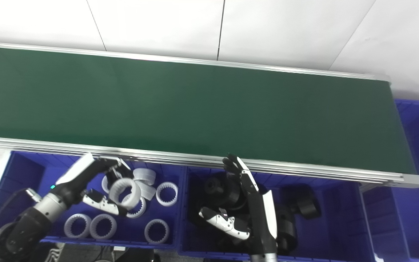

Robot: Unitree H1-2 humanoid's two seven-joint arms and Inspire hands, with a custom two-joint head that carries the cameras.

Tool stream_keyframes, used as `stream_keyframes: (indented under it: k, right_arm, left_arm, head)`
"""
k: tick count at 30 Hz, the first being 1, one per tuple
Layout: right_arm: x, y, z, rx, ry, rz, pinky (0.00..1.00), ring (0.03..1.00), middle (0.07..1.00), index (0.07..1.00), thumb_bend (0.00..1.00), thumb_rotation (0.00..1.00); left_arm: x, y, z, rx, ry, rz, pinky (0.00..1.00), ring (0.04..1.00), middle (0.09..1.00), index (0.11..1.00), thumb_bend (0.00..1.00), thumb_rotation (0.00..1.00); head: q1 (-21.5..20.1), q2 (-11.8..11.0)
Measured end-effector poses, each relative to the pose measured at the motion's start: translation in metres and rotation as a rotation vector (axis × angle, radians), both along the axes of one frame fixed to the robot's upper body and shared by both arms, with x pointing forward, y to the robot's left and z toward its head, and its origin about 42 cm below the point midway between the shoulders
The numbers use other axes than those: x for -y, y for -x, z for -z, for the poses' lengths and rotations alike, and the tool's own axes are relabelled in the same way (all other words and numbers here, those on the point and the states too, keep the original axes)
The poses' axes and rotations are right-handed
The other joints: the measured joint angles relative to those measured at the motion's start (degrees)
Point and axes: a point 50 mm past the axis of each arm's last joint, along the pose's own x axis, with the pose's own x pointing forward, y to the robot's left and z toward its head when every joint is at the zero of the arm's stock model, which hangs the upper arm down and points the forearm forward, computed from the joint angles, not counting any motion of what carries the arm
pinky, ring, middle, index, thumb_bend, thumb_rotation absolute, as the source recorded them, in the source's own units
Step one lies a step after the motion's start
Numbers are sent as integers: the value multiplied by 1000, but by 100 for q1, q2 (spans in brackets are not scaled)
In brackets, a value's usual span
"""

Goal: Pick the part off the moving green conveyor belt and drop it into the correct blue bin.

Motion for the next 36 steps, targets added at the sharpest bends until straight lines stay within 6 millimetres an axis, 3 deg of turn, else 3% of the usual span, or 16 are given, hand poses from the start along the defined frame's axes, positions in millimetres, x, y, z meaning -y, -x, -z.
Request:
stream_keyframes:
  k: [1,3,4,5,7,9,13,14,17,22,28,36]
  right_arm:
    - [-1,1,0,-5,0,0,762,815,837,881,843,527]
    - [-3,0,0,-10,-3,2,761,814,838,880,838,522]
    - [-3,0,-1,-8,-4,3,760,813,838,880,831,515]
    - [-4,0,-2,-6,-6,8,759,813,837,880,825,510]
    - [-3,0,-2,-5,-6,13,761,815,838,883,815,503]
    - [-2,1,-3,-12,0,8,767,823,846,887,807,487]
    - [-2,3,-2,-51,11,3,772,830,852,891,799,470]
    - [-1,3,-1,-61,13,6,777,838,856,896,794,456]
    - [0,3,0,-74,19,-1,803,860,871,907,796,443]
    - [0,4,2,-110,21,-13,821,868,879,905,800,425]
    - [2,5,4,-127,28,-16,837,877,886,908,801,425]
    - [1,4,5,-141,26,-20,836,873,882,907,799,415]
  left_arm:
    - [3,0,2,-1,-11,18,482,430,517,517,497,0]
    - [7,-4,7,-2,-55,47,504,555,506,499,510,0]
    - [7,-6,10,2,-89,59,557,618,605,499,507,36]
    - [7,-8,13,12,-128,70,628,689,695,556,523,133]
    - [5,-10,18,24,-182,83,781,815,818,768,586,434]
    - [5,-9,18,33,-194,85,829,889,911,872,620,604]
    - [3,-6,6,-41,-63,7,870,938,959,917,691,711]
    - [4,-6,1,-67,-7,-8,901,955,963,926,709,799]
    - [12,0,-6,-139,203,-24,940,968,961,934,731,943]
    - [26,6,-7,-135,393,36,947,963,961,947,747,996]
    - [23,8,3,-134,435,64,993,986,976,956,797,1000]
    - [23,8,8,-145,487,109,960,982,982,974,821,927]
  head:
    - [-9,9]
    - [-9,0]
    - [-9,0]
    - [-9,-9]
    - [-9,-18]
    - [-9,-35]
    - [-44,-62]
    - [-44,-62]
    - [-114,-88]
    - [-106,-149]
    - [-114,-193]
    - [-88,-229]
